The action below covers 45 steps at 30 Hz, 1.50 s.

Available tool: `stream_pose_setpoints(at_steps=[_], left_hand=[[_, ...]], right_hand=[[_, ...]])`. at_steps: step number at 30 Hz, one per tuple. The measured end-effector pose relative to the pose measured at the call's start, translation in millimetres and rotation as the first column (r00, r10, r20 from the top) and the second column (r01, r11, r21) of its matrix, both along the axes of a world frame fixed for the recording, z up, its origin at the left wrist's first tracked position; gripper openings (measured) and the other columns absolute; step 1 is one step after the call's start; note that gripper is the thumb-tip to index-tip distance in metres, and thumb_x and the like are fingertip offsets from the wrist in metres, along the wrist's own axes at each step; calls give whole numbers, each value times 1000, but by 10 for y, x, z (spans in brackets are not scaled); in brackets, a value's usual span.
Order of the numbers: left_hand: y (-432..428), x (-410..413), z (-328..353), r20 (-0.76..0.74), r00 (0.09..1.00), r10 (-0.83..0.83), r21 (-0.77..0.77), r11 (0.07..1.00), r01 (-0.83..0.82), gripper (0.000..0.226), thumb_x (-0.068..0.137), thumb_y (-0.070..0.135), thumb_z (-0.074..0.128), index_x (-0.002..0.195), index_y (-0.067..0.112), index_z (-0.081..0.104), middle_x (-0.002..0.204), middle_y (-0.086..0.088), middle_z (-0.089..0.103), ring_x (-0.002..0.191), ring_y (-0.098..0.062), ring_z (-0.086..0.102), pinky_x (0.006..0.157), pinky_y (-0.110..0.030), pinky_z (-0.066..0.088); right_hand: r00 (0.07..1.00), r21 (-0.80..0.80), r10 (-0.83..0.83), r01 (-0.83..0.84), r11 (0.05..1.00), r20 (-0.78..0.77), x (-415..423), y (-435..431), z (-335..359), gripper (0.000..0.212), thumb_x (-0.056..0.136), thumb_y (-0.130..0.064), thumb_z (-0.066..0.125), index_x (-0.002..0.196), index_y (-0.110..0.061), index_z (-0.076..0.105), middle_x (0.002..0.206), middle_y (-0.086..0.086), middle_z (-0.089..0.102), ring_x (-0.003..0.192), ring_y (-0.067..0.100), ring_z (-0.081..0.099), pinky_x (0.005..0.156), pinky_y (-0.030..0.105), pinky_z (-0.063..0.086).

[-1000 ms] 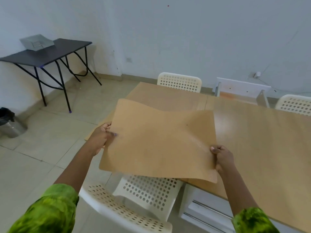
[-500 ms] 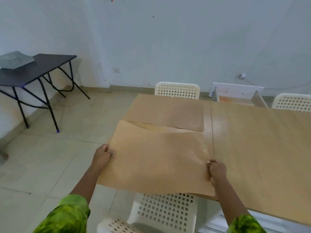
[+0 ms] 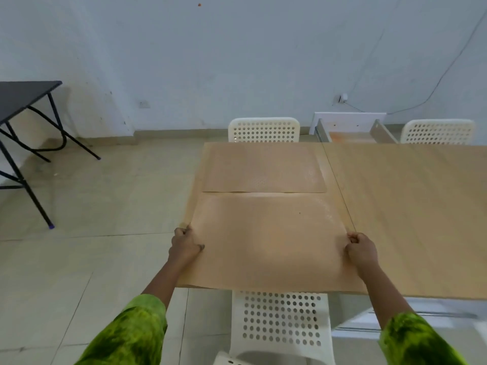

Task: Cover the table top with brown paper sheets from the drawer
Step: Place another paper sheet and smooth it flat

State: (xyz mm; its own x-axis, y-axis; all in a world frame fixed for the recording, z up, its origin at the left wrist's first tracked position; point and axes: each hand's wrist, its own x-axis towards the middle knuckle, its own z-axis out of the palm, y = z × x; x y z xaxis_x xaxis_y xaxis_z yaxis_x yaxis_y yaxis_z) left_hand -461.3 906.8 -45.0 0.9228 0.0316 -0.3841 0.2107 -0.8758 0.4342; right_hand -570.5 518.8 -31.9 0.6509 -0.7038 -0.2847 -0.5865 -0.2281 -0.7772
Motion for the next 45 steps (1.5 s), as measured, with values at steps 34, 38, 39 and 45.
stream_pose_setpoints(at_steps=[34, 38, 39, 45], left_hand=[[-63, 135, -266, 49, 999, -15, 143, 990, 8, 55, 89, 29, 55, 137, 14, 31, 135, -12, 27, 122, -33, 32, 99, -43, 37], [-65, 129, -256, 50, 999, -22, 139, 990, 14, 52, 89, 28, 55, 134, 13, 33, 135, -13, 27, 121, -33, 32, 98, -43, 37], [-69, 128, -255, 51, 998, -25, 142, 990, 17, 52, 89, 28, 55, 134, 13, 33, 135, -13, 27, 121, -33, 32, 98, -43, 37], [-74, 141, -249, 45, 999, -27, 150, 988, 20, 52, 90, 28, 54, 134, 12, 33, 137, -13, 26, 123, -34, 30, 99, -43, 36]], right_hand=[[964, -263, 20, -91, 961, -264, 229, 102, -145, 39, 85, -2, 43, 124, -3, 49, 129, 18, 41, 122, 35, 36, 94, 41, 39], [966, -262, 19, -89, 961, -259, 226, 107, -136, 39, 85, -2, 43, 123, -3, 50, 130, 19, 40, 122, 35, 36, 94, 41, 39], [966, -264, 17, -88, 960, -258, 224, 110, -134, 39, 84, -1, 43, 123, -2, 50, 130, 19, 40, 122, 35, 36, 94, 41, 39], [965, -271, 7, -80, 959, -263, 218, 126, -135, 41, 83, 0, 42, 124, -3, 50, 130, 19, 40, 123, 35, 35, 94, 40, 39]])
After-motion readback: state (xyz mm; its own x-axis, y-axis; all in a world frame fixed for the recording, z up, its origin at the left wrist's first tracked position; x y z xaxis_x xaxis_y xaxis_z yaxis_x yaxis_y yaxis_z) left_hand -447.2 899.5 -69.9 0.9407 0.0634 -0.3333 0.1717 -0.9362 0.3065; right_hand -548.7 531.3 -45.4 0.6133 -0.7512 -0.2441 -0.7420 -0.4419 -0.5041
